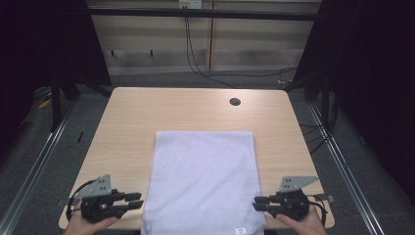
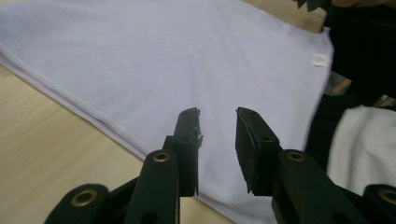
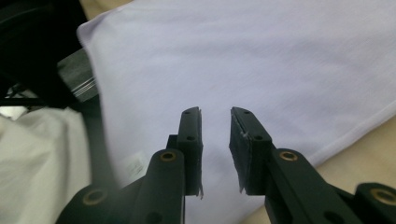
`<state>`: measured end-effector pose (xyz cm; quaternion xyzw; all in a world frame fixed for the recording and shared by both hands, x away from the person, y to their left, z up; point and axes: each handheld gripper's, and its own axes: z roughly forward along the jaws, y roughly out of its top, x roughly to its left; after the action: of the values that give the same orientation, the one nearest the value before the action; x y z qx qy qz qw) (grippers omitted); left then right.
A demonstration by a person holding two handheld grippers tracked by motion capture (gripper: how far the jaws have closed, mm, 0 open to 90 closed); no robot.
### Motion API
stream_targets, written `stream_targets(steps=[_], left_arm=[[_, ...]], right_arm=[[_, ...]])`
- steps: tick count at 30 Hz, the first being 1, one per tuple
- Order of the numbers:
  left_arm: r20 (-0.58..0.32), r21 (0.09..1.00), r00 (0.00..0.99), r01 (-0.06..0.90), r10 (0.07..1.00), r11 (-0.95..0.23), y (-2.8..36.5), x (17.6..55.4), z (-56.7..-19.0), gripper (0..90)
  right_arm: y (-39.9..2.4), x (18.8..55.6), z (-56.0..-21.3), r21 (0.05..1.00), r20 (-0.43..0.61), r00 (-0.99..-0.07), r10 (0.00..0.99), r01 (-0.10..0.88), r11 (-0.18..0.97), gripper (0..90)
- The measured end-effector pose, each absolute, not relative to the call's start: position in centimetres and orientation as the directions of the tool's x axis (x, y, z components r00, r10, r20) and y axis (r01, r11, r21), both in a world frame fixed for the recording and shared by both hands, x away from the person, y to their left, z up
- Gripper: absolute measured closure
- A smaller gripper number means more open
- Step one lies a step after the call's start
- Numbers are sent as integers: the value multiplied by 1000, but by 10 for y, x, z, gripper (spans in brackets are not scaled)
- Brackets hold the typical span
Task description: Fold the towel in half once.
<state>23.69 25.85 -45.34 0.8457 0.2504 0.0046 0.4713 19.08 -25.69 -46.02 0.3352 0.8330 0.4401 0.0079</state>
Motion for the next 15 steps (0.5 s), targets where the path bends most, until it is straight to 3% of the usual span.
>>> stream_targets(steps=[6, 15], left_arm=[[-298, 724, 819, 529, 490, -443, 225, 293, -474, 700], [-273, 718, 767, 564, 581, -407, 206, 350, -486, 698]], right_arm=[[-244, 244, -465, 722, 263, -764, 589, 561, 404, 726], [-222, 308, -480, 678, 240, -736, 633, 594, 434, 646]])
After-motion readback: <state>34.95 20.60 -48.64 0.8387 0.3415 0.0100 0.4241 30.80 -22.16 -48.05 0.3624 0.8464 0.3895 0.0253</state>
